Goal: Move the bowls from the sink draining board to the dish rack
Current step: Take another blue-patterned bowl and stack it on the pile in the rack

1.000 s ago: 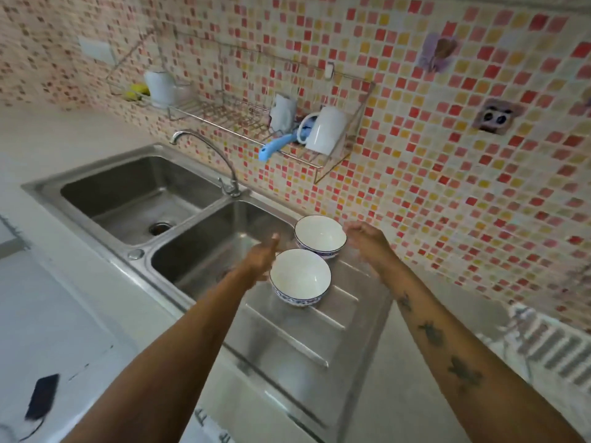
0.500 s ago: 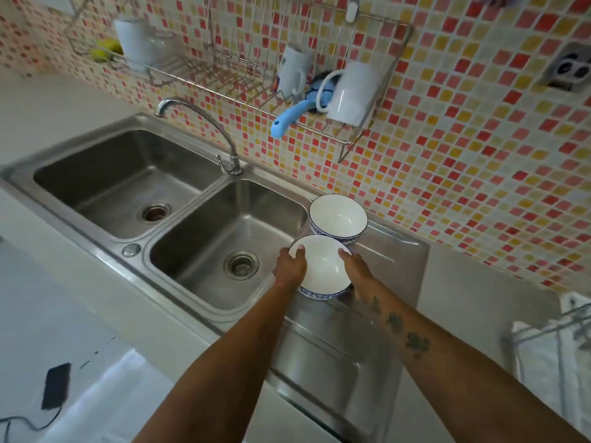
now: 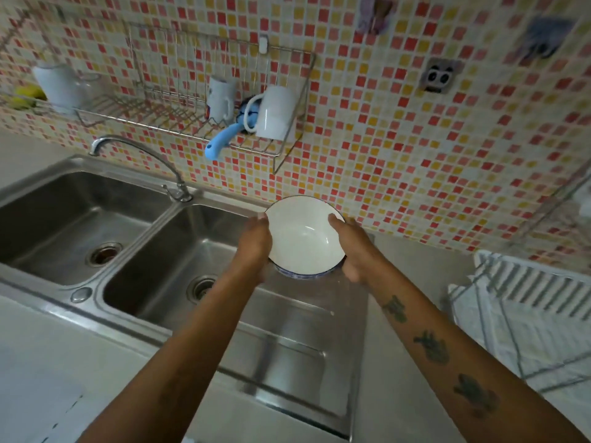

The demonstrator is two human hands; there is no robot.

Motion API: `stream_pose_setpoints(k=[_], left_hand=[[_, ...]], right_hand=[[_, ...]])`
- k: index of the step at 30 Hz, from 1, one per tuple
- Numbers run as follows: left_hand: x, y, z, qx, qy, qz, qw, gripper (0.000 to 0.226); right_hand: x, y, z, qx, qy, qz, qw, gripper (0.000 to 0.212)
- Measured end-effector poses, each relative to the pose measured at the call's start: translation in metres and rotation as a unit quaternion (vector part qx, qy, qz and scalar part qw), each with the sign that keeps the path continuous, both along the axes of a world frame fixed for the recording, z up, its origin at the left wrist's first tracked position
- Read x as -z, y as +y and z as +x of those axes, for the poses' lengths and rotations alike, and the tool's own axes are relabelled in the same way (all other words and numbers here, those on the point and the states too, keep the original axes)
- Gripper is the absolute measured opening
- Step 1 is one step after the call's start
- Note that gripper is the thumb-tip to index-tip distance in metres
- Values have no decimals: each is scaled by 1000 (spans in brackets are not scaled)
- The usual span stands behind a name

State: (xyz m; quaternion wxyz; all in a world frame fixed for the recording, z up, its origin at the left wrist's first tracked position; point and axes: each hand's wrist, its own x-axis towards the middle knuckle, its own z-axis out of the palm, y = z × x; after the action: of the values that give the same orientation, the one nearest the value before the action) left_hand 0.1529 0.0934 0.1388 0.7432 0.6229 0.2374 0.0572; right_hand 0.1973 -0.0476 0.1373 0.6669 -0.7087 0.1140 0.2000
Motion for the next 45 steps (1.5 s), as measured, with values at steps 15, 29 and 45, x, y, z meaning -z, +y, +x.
stream_pose_setpoints(k=[15, 29, 45], left_hand=[[-227, -167, -75, 230, -256, -174, 922, 53], [-266, -336, -57, 574, -126, -170, 791, 94], [-185, -423, -38, 185, -361, 387, 828, 108]], right_hand=[[-234, -202, -149, 145, -405, -2, 903, 48], [-247, -390, -133, 124, -561, -25, 818, 52], [-212, -448, -86, 35, -283, -75, 956, 49]])
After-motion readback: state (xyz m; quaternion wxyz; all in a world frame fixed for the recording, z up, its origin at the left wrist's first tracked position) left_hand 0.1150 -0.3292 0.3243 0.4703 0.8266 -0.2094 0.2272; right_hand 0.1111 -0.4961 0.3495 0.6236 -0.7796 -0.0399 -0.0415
